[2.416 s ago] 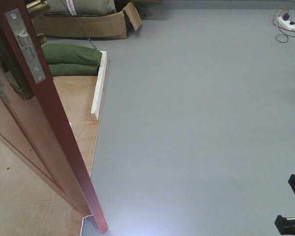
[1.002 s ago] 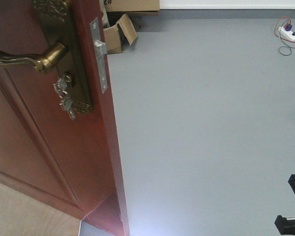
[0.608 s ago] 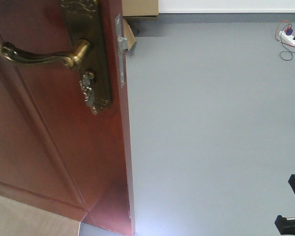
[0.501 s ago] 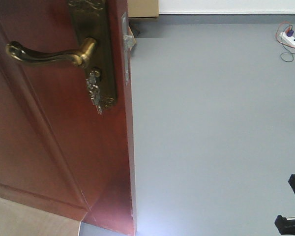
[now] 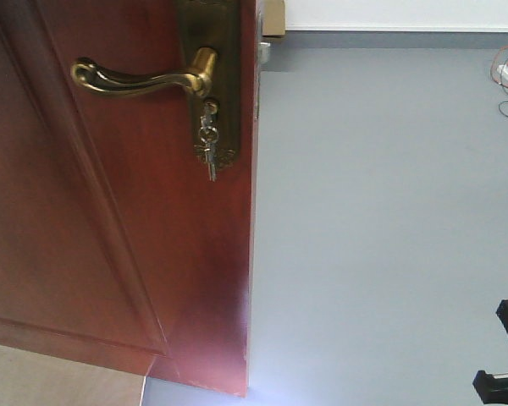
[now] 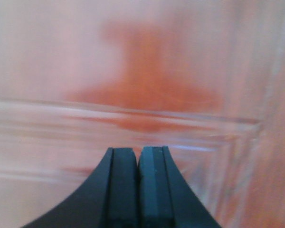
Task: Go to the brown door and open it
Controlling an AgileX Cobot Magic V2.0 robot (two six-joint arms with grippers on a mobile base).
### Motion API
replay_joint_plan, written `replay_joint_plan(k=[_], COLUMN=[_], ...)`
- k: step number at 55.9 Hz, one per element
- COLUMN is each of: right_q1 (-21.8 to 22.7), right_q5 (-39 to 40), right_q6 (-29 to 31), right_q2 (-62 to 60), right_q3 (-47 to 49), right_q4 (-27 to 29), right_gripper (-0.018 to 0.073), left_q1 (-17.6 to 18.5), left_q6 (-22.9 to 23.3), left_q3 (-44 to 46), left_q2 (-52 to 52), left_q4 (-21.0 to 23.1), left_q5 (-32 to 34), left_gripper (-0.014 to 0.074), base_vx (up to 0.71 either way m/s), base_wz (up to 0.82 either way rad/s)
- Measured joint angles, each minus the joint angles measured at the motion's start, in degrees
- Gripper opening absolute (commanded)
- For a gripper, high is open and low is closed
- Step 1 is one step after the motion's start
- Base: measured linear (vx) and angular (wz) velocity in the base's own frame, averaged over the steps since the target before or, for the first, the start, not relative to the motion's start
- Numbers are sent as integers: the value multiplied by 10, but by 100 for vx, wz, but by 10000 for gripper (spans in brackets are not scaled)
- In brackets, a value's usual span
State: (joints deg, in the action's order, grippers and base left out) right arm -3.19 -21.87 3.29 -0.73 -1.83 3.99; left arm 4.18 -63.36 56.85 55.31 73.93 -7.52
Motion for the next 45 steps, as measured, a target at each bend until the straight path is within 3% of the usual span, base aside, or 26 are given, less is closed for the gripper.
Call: replay_joint_plan(k=[45], right_q1=[0], right_q5=[0], right_q6=[0], right_q2=[0], right_q3=[0], right_q4=[0], right_gripper=[0], left_q1=[0], left_q6=[0], left_q3=[0], left_q2=[0], left_q4=[0], left_q5=[1], left_gripper=[-3], base_vx=[8], base_wz=[4])
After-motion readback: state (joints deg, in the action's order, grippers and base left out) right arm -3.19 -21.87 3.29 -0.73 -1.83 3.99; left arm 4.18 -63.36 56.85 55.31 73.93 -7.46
